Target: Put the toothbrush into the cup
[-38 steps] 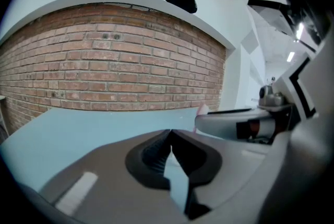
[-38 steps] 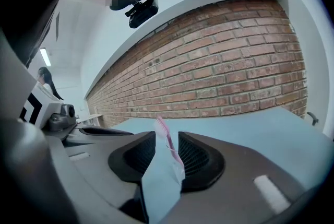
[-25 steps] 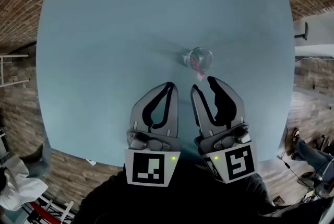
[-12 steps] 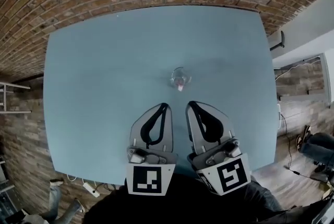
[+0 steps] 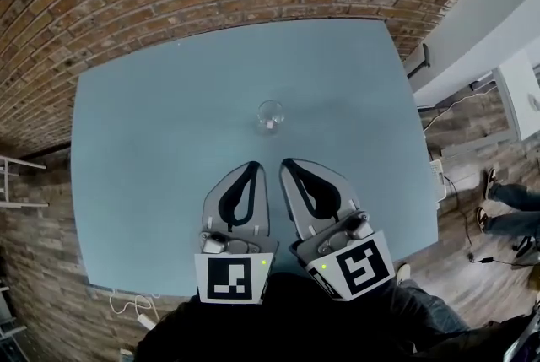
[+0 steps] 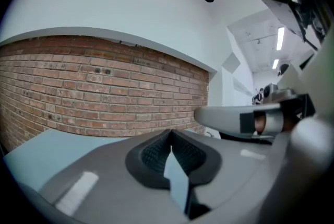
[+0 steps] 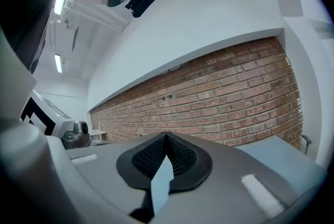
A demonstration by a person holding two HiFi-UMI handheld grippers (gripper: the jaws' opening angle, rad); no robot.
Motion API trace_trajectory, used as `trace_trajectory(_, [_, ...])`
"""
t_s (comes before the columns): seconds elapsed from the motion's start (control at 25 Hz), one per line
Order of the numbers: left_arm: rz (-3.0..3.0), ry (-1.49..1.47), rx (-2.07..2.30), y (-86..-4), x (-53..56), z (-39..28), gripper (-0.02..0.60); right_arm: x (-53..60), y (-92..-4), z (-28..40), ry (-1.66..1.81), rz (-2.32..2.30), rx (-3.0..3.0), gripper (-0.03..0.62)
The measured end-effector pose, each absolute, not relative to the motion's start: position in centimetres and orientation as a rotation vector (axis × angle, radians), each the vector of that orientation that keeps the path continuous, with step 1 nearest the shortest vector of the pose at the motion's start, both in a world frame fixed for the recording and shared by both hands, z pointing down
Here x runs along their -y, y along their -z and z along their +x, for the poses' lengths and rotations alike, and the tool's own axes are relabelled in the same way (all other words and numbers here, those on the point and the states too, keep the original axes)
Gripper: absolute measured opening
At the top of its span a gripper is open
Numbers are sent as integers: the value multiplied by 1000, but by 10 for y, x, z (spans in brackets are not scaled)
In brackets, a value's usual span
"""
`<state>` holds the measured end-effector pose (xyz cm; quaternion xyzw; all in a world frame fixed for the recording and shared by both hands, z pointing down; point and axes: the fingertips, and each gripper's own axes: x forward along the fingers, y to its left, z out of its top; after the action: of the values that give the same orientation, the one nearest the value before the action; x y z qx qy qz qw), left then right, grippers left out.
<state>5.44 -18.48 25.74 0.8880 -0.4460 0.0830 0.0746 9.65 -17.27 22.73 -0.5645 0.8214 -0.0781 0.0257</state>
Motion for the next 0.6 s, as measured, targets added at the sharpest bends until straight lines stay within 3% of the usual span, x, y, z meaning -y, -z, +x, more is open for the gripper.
trace_trajectory(0.6, [2701, -216, 1341, -241, 157, 65, 8, 146, -213, 100, 213, -1713, -2526, -2])
